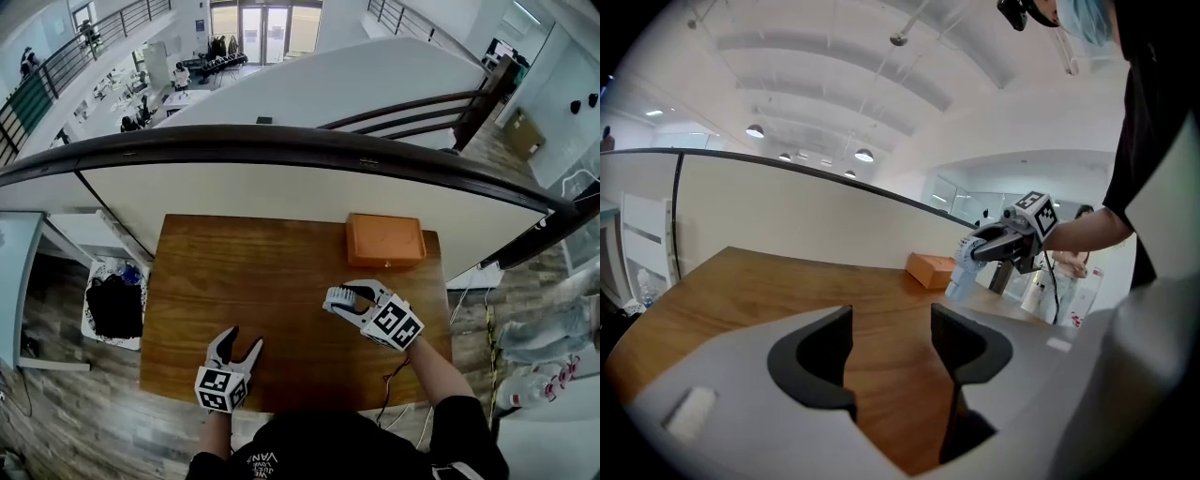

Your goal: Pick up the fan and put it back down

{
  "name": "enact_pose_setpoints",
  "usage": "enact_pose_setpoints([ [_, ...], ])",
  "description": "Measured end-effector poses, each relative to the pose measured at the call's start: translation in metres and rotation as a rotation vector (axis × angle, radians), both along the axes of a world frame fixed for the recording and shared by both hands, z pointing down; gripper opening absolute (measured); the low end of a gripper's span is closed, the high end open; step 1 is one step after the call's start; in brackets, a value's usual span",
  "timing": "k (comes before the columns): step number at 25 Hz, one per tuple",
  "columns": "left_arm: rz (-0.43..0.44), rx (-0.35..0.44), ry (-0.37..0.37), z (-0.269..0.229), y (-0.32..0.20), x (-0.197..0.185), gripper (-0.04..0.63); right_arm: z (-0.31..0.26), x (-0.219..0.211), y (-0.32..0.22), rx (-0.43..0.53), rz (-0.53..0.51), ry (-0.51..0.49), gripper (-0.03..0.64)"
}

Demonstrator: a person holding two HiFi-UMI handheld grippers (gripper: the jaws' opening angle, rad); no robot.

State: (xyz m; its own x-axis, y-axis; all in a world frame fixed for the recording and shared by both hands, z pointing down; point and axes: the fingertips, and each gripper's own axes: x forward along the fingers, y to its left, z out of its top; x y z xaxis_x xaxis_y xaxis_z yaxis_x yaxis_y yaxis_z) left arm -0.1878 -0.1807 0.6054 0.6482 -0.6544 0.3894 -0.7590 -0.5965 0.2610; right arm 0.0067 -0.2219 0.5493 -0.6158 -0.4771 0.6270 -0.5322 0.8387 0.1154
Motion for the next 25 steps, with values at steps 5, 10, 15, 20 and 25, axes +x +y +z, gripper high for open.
enact_pose_setpoints([
  [5,-0.055,0.006,0.019,-0.003,-0.022,0.004,0.249,-0.003,-0.011,-0.05,0.029,-0.068,0.015,0.193],
  [10,-0.117,-0.013,0.031,0.001,-0.03,0.0,0.249,0.01,-0.026,-0.102,0.04,-0.101,0.015,0.193],
  [15,-0.149,-0.046,0.028,0.014,-0.035,0.0,0.249,0.022,-0.047,-0.154,0.042,-0.09,-0.02,0.193],
  [20,-0.174,-0.064,0.015,0.019,-0.035,-0.003,0.249,0.033,-0.066,-0.193,0.044,-0.09,-0.046,0.193],
  [25,-0.199,-0.081,-0.021,0.033,-0.033,-0.019,0.247,0.049,-0.077,-0.228,0.043,-0.077,-0.046,0.193],
])
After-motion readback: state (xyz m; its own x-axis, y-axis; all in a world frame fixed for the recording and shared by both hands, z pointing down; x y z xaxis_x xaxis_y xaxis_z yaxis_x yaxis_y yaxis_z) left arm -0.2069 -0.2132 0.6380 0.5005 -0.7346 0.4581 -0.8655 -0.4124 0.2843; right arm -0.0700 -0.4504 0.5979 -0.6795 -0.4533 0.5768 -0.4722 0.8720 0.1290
